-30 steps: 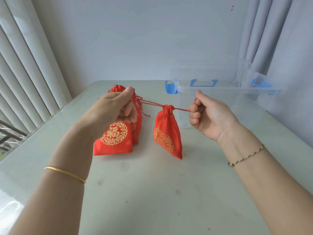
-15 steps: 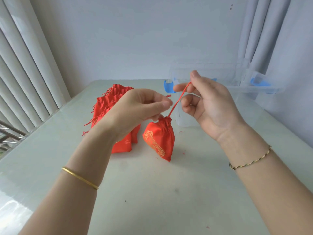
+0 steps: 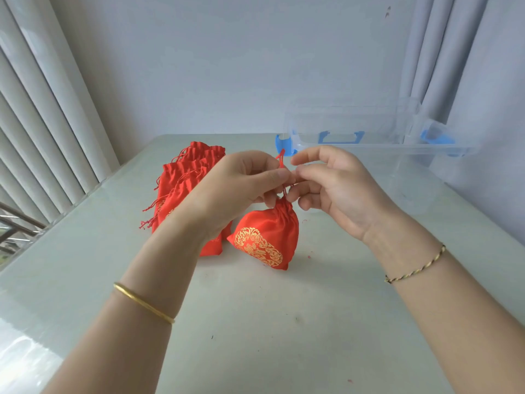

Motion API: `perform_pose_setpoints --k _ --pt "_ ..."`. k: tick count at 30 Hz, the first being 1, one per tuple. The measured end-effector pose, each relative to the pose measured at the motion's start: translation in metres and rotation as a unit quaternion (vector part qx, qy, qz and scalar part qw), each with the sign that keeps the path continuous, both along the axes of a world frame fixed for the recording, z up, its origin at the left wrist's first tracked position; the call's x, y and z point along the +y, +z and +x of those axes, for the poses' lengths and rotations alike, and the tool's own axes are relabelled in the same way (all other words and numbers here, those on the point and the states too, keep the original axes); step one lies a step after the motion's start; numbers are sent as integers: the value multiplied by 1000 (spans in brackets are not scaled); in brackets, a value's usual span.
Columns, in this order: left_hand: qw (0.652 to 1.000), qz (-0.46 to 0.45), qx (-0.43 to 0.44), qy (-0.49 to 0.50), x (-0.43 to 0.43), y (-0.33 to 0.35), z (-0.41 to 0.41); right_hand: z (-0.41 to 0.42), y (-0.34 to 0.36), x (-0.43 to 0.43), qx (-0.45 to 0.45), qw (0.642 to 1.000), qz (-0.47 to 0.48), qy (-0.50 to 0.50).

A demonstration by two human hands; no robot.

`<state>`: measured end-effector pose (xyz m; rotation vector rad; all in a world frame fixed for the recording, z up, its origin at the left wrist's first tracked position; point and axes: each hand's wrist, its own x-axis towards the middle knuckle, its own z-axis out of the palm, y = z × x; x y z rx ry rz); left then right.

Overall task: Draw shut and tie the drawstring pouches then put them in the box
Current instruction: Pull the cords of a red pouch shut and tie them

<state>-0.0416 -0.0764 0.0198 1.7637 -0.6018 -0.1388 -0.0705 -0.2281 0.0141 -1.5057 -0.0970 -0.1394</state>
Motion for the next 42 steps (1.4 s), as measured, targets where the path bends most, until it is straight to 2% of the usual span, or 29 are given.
perform_pose_setpoints --k 4,10,15,20,22,24,26,28,30,33,36,38,42 --pt "999 -39 8 28 -1 -1 3 1 0 -2 -26 999 -24 -7" --pt "996 -61 2 72 -2 -3 5 1 -8 6 -127 976 -175 -33" --pt "993 -40 -17 109 -3 -5 7 3 -13 10 -212 936 -261 -100" --pt "990 -29 -21 133 -2 -5 7 2 -17 14 -296 872 -361 -148" --pt "990 -39 -18 137 -2 -4 5 2 -18 15 -310 843 -413 -153" --pt "987 -62 -15 150 -3 -2 4 2 -17 15 -297 834 -438 -155" --pt "983 -87 -1 160 -4 1 3 1 -15 14 -256 861 -415 -144" --pt "981 -115 28 153 -7 2 0 1 -13 12 -198 911 -342 -121" --pt "981 -124 42 144 -11 1 -3 3 -12 10 -145 944 -274 -108" --pt "980 -93 7 174 -9 -1 0 6 -14 5 -62 981 -159 -92" --pt "981 -60 -57 176 0 3 3 9 -13 2 1 997 -47 -61" --pt "977 29 -138 160 1 4 -1 9 -12 2 31 998 11 -44" --pt "951 128 -222 173 -7 -2 -3 9 -10 1 55 996 60 -24"
